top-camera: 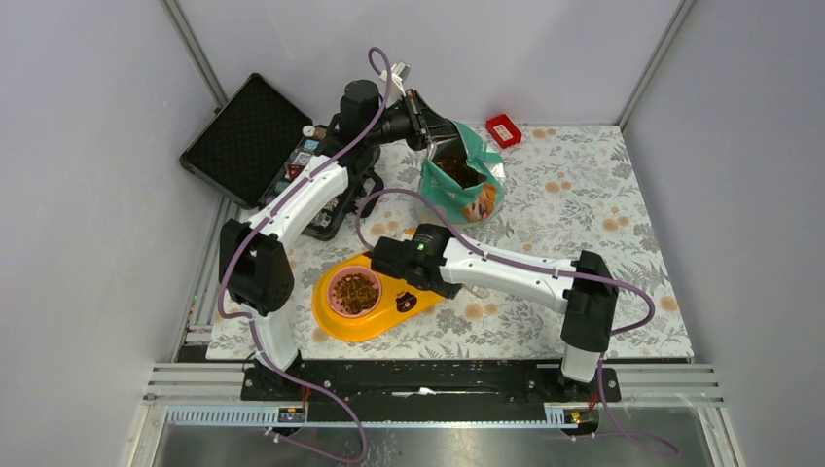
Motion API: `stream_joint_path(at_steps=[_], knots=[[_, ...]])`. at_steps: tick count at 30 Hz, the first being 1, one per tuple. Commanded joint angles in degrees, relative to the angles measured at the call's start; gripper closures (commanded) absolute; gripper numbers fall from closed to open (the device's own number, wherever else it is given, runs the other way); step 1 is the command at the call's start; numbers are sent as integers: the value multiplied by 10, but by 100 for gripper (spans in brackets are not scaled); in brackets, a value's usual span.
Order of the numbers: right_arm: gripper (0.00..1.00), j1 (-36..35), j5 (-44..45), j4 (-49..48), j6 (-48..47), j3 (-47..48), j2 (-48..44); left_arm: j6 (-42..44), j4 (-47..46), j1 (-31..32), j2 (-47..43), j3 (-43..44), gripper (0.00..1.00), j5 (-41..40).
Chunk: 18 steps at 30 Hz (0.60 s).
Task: Serve the pet food
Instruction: Pour the pet food into the pet food bowl.
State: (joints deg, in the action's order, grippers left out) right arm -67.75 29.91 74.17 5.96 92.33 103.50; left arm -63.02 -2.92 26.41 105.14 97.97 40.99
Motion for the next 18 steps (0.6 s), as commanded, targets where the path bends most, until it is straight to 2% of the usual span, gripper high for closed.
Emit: stream_joint_path(at_steps=[1, 4, 8, 11, 15, 18], knots=[[100, -6, 32, 25, 5, 59, -30, -3, -68, -24, -49, 3, 100, -17], [100, -6, 31, 21, 11, 70, -37, -3, -68, -24, -52, 3, 100, -17], [100, -6, -6, 0, 23, 20, -32, -2, -65, -24, -55, 2, 100, -16], [100, -9, 8, 16, 36, 13, -35, -1, -61, -24, -57, 2, 100, -19], [100, -9, 3, 17, 42, 30, -80, -10, -69, -24, -56, 4, 100, -20], [100, -10, -43, 16, 44, 35, -123, -12, -70, -23, -59, 1, 100, -16]])
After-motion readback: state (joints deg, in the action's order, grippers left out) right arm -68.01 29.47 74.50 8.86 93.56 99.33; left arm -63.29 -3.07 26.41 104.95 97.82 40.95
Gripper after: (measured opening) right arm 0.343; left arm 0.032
